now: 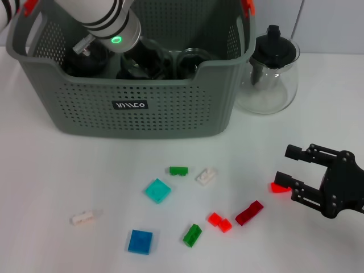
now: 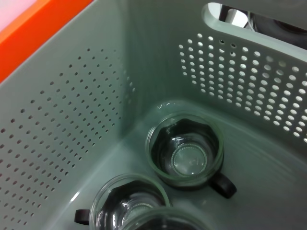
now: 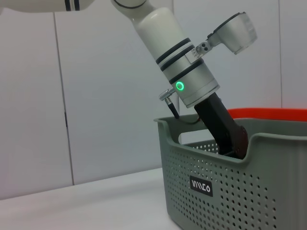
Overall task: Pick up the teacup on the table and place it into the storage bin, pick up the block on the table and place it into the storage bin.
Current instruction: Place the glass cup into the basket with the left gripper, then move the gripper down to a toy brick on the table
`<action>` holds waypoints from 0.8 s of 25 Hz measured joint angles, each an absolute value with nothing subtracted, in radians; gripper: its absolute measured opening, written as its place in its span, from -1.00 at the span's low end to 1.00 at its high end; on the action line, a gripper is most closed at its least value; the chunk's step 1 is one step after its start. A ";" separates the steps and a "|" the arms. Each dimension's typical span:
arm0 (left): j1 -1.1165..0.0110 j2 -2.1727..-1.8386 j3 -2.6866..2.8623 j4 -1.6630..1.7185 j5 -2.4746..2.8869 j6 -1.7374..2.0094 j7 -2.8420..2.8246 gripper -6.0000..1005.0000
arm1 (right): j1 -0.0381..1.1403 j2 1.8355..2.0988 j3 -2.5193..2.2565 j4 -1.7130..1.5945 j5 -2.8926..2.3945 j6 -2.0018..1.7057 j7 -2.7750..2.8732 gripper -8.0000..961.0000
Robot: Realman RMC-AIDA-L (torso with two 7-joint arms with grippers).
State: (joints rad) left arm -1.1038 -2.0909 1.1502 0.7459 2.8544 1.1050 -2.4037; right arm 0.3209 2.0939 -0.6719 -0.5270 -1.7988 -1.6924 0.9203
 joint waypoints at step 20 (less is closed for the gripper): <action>-0.843 -2.106 0.837 1.245 2.245 1.290 -2.215 -0.13 | 0.318 2.092 -0.672 -0.523 -1.799 -1.697 0.920 0.24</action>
